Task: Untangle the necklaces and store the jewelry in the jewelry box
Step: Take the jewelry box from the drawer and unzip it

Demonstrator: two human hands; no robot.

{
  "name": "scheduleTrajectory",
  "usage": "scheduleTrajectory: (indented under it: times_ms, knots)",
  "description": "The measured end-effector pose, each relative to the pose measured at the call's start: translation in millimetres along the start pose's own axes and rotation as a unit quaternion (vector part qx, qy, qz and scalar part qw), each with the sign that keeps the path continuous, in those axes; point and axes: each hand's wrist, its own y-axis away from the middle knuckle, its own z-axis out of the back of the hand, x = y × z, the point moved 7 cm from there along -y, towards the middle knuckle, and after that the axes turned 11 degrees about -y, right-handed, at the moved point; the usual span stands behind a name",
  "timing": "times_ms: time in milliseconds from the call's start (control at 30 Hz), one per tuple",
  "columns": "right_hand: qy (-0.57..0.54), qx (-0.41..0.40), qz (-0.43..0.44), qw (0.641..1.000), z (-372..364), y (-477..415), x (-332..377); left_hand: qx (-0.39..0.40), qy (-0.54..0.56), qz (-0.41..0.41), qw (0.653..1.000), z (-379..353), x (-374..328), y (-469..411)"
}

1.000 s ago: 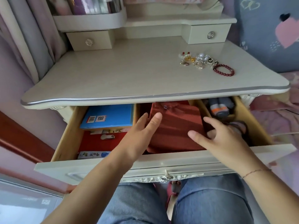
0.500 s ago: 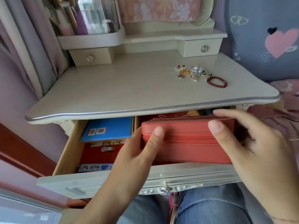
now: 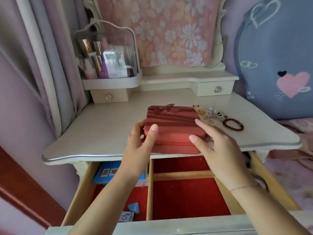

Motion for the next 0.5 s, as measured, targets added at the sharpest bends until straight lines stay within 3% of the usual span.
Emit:
scheduleTrajectory:
  times_ms: [367, 433, 500]
  knots:
    - [-0.052, 0.08, -0.045, 0.994, -35, -37, -47, 0.104, -0.024, -0.004, 0.994, -7, 28, -31]
    - [-0.037, 0.133, -0.045, 0.989, -36, -28, -46, 0.146, -0.052, -0.033, 0.987, -5, 24, -27]
    - [0.01, 0.189, -0.021, 0.982, -35, -6, -46, 0.187, -0.163, -0.067, 0.966, -2, 25, -13]
